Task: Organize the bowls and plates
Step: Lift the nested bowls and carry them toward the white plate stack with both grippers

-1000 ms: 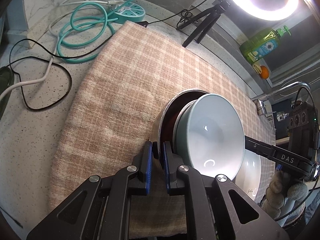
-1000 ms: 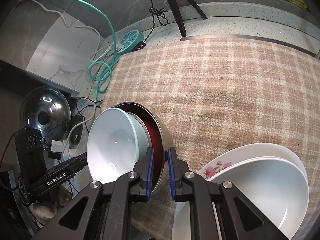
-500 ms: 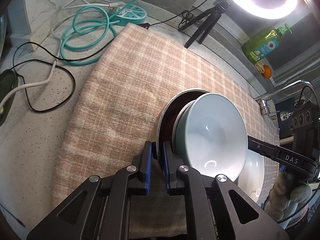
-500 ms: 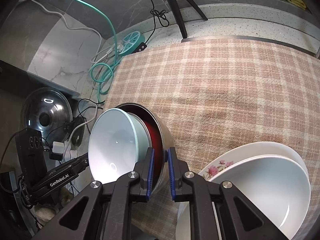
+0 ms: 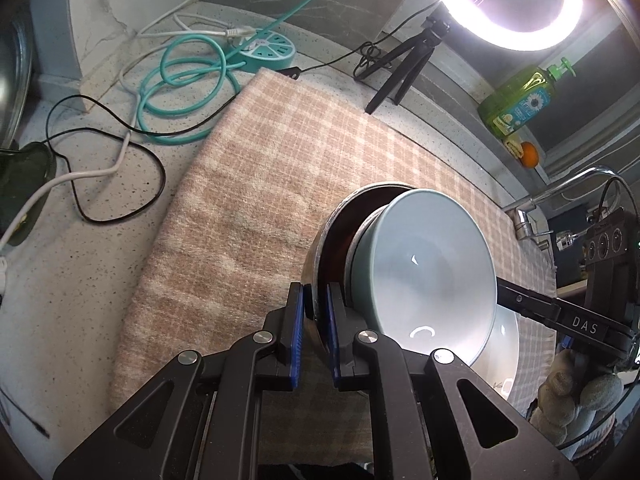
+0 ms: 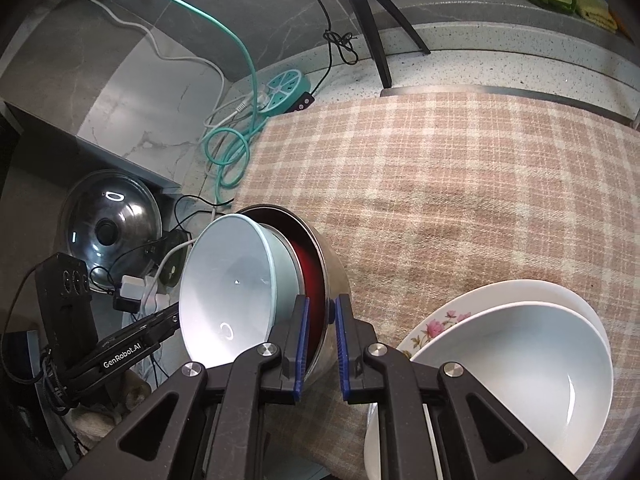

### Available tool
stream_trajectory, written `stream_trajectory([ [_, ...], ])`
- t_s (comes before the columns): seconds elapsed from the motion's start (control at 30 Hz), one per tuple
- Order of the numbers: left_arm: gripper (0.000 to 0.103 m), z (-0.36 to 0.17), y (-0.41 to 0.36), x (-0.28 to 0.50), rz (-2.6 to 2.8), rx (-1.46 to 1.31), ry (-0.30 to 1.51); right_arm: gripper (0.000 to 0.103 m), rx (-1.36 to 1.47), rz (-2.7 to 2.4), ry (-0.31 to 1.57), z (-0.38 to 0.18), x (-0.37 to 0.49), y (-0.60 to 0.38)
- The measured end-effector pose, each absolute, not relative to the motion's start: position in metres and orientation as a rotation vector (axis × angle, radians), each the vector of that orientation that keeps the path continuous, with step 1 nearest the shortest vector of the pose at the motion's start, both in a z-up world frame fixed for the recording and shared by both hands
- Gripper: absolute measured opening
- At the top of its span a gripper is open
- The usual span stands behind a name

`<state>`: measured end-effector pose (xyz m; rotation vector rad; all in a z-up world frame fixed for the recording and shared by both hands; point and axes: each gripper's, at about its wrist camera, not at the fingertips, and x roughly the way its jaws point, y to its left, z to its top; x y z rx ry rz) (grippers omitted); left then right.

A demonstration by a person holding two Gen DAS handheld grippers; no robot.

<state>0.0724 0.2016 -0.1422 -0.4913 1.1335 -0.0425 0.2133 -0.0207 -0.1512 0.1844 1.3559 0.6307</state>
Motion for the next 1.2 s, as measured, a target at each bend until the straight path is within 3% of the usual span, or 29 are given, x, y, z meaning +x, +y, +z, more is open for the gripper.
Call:
stream_trajectory([
  [1.2,0.009,-0.099,0.095,0.060,-0.168,-0.400,1.093,0.012,0.263,0.542,1.268,-0.099,0.180,-0.138],
])
